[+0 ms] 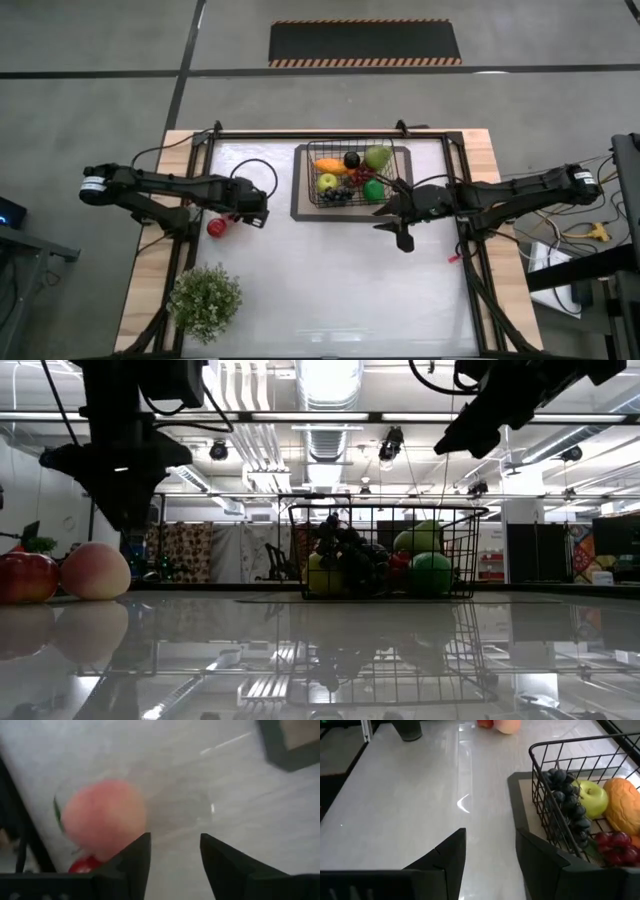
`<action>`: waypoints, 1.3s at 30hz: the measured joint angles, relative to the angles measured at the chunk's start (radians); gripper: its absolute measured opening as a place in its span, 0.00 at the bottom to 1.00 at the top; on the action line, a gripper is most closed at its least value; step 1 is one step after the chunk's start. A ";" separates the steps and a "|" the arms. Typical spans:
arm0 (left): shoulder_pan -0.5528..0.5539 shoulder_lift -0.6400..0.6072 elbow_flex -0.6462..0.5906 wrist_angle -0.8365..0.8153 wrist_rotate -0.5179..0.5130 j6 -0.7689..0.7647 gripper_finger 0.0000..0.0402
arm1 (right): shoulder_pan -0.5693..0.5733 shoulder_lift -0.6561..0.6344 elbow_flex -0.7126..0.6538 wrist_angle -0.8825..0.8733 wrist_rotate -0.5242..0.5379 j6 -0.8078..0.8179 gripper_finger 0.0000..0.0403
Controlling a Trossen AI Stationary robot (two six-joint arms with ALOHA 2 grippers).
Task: Build produce basket
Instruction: Put the pink peach into the black wire basket
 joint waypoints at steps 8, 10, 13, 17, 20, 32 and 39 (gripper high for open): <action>0.001 0.002 -0.004 -0.174 0.001 -0.122 0.62 | 0.000 -0.001 -0.034 0.040 0.000 -0.023 0.39; 0.001 0.002 -0.004 -0.207 -0.016 -0.151 0.67 | 0.000 -0.001 -0.034 0.041 0.000 -0.025 0.39; 0.001 0.002 -0.005 -0.199 -0.040 -0.179 0.71 | 0.000 0.000 -0.033 0.041 0.000 -0.036 0.38; 0.002 0.012 -0.025 -0.181 -0.042 -0.190 0.74 | 0.000 -0.001 -0.033 0.041 0.000 -0.039 0.37; 0.003 0.016 -0.042 -0.182 -0.050 -0.194 0.74 | 0.000 -0.001 -0.033 0.042 0.000 -0.042 0.37; 0.003 0.017 -0.098 -0.094 -0.077 -0.217 0.74 | 0.000 0.000 -0.035 0.041 0.000 -0.050 0.36; 0.003 0.017 -0.150 -0.032 -0.084 -0.234 0.74 | 0.000 0.000 -0.035 0.041 0.000 -0.052 0.36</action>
